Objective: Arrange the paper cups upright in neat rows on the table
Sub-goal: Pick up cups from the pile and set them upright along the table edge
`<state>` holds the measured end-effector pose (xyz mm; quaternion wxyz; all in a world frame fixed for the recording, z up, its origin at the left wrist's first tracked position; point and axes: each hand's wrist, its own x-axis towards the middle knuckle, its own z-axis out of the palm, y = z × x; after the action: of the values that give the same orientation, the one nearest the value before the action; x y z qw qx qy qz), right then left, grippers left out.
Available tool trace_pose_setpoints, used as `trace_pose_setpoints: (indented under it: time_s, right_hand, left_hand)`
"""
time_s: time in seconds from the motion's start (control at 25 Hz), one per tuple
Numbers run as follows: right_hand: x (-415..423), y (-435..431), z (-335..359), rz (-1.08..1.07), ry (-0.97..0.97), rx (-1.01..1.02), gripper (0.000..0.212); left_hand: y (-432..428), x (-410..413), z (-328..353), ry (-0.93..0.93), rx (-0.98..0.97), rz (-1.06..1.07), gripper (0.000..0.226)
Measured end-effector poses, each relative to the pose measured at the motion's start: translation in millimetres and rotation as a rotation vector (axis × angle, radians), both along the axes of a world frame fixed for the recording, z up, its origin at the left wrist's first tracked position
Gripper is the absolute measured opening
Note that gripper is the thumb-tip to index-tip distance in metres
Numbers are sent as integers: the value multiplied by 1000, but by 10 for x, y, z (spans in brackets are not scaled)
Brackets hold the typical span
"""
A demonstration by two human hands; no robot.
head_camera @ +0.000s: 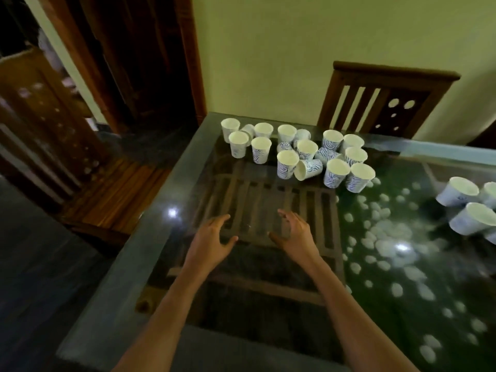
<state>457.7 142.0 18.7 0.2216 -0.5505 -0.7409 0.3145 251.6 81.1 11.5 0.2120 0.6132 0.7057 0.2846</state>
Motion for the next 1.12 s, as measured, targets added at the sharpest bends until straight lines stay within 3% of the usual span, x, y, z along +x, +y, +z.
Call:
trace_pose_setpoints:
  time_s: [0.28,0.52,0.64,0.88,1.12]
  right_hand:
    - [-80,913,-99,-244,29,-55,63]
    - [201,1576,-318,-372,7,-11,60]
    - [309,1868,-400,-362,-19,34,59]
    - [434,2376,-570,-172,-95,108,72]
    - [412,2624,-709,-33,-214,262,71]
  left_hand:
    - [1346,-32,-115,58,-69,-161,61]
    - [2291,447,-332,-46,-28,-204,68]
    - [2643,610,-479,-118,110,-103,72]
    - [3040,866,-598,-238,181,54,85]
    - [3113,991,-667,-342,224,153,77]
